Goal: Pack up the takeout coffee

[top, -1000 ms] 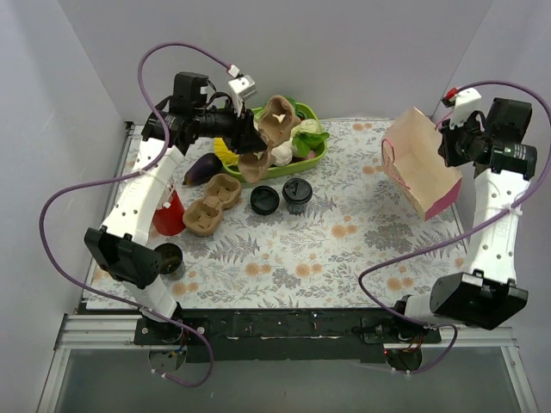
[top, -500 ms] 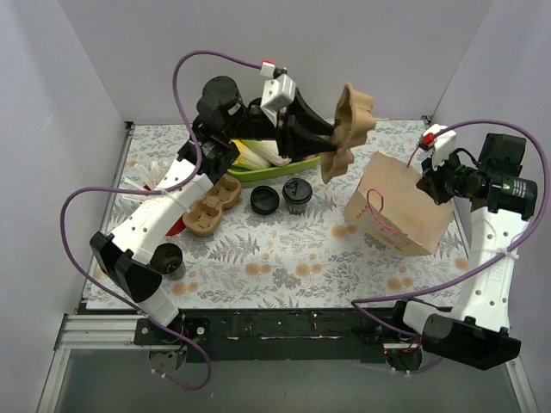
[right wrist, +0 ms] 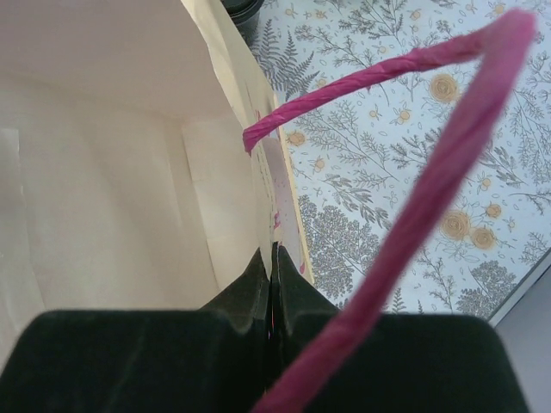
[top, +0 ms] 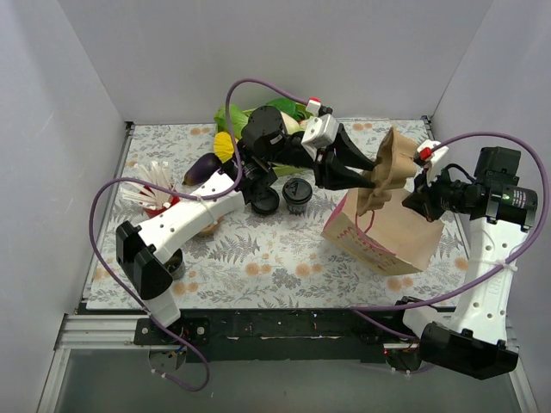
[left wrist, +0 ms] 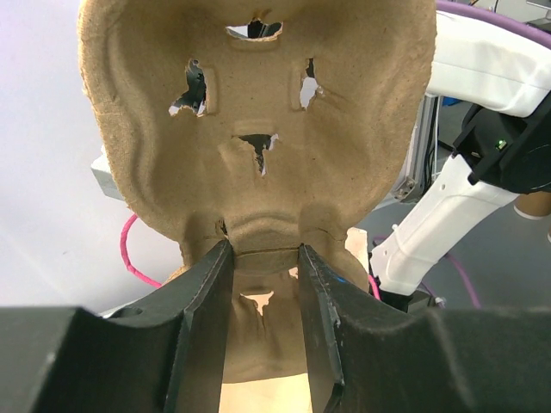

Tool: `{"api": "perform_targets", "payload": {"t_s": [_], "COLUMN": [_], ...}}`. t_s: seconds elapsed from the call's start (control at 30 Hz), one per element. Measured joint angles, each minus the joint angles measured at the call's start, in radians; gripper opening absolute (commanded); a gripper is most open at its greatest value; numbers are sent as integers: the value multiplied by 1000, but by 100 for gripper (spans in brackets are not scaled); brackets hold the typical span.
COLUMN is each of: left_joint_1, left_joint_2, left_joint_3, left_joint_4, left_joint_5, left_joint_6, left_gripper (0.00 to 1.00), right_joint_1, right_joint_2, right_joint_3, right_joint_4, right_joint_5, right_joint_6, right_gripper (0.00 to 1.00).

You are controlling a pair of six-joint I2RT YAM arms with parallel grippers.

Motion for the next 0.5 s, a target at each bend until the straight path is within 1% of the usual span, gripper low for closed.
{"api": "perform_targets", "payload": {"t_s": [0.3,0.5], "left_joint_1": [-18,-18], "left_joint_2": [36,36], "left_joint_3": [4,62], "left_joint_4": [23,66], "left_joint_5": [-12,-17], "left_joint_6": [12,-76], "left_gripper": [0,0], "right_joint_1": [10,15], "right_joint_2": [-30,-36], "right_joint_3": [-54,-111], "right_joint_4": [-6,-1], "right_joint_5": [-41,-52], "right_joint_6": [-4,6], "right_gripper": [1,1]}}
